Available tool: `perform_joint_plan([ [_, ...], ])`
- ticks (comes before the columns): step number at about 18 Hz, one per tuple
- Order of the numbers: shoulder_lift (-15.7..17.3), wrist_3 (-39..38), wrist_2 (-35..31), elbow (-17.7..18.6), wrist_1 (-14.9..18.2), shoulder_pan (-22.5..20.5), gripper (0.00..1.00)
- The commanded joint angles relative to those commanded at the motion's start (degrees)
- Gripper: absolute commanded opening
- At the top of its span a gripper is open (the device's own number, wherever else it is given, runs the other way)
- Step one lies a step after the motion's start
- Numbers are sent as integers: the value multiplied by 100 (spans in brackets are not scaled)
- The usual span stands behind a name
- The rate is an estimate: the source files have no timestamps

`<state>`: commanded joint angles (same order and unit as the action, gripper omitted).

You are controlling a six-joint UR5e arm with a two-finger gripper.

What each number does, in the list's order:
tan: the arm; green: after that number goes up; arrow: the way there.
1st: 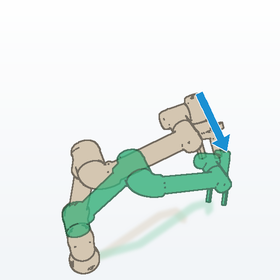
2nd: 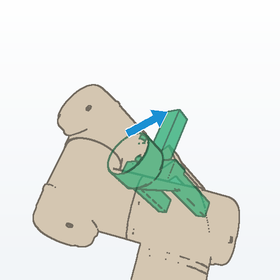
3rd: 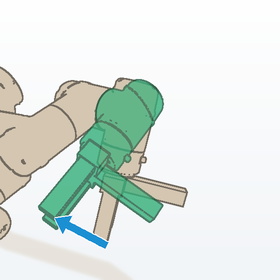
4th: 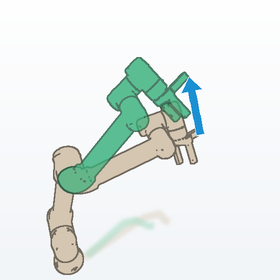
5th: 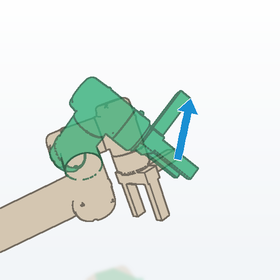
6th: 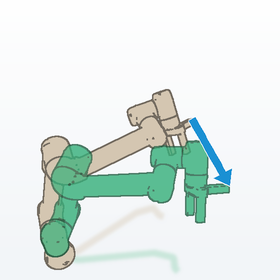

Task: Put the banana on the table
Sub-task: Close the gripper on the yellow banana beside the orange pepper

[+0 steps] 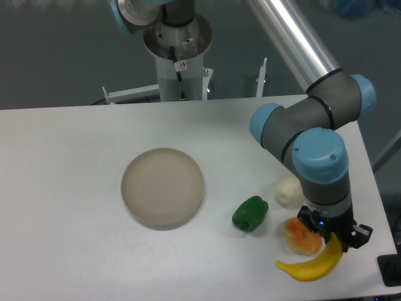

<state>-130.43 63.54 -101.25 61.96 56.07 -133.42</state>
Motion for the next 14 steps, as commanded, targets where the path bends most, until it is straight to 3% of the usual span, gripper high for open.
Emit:
perform_joint_plan([
  [5,87,9,18,114,17,-9,31],
  [14,816,588,263,1132,53,-377,31],
])
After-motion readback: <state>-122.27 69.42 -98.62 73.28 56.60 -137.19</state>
